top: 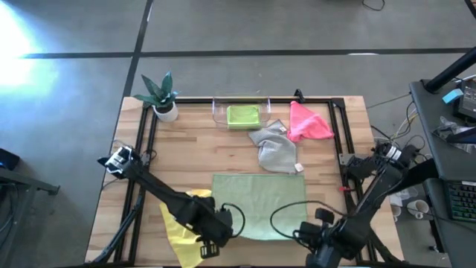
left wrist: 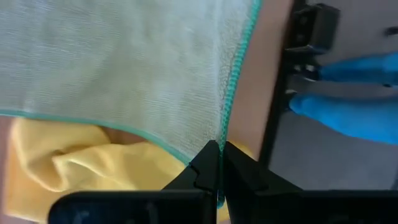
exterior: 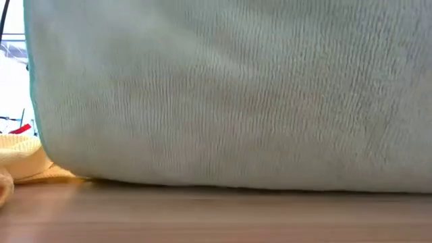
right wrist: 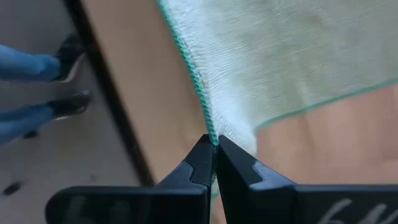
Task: Fold microfiber towels
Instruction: Fold the light green microfiber cloth
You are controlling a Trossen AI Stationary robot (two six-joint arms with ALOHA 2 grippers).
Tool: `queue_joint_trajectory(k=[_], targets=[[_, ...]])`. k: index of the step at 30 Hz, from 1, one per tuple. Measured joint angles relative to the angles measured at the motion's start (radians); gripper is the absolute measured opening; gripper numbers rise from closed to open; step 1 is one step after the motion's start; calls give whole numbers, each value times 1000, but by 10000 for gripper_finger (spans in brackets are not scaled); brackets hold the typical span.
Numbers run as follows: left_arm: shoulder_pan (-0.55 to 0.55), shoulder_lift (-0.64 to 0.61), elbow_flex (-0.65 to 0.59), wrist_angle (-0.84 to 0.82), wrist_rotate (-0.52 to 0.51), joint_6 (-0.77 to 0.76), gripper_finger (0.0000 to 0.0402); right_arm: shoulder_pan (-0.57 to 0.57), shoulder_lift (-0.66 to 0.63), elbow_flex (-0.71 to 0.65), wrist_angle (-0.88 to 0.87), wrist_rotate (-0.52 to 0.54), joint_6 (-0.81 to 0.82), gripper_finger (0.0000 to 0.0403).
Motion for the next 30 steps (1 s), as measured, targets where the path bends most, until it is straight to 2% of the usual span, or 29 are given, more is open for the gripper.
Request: queue_joint_trajectory(k=[6,10,14,23,30], targets=[[51,0,-29,-63,-123,-33,0,-68,2,-5,-216,92,-20,8],[99,-6,-50,-105,-130,-78,0,-130,0,-5,-322,165,-50,8],[148,-6,-88,-103,-139,-70,0,-201,5,-26,-309,238,-106,8],[249,-7,-181,-96,-157,-47,0,-304,20,-122,-306,237,-131,8],[304,-7,-208,-93,-156,3,0,-372,20,-211,-263,229,-166,8]])
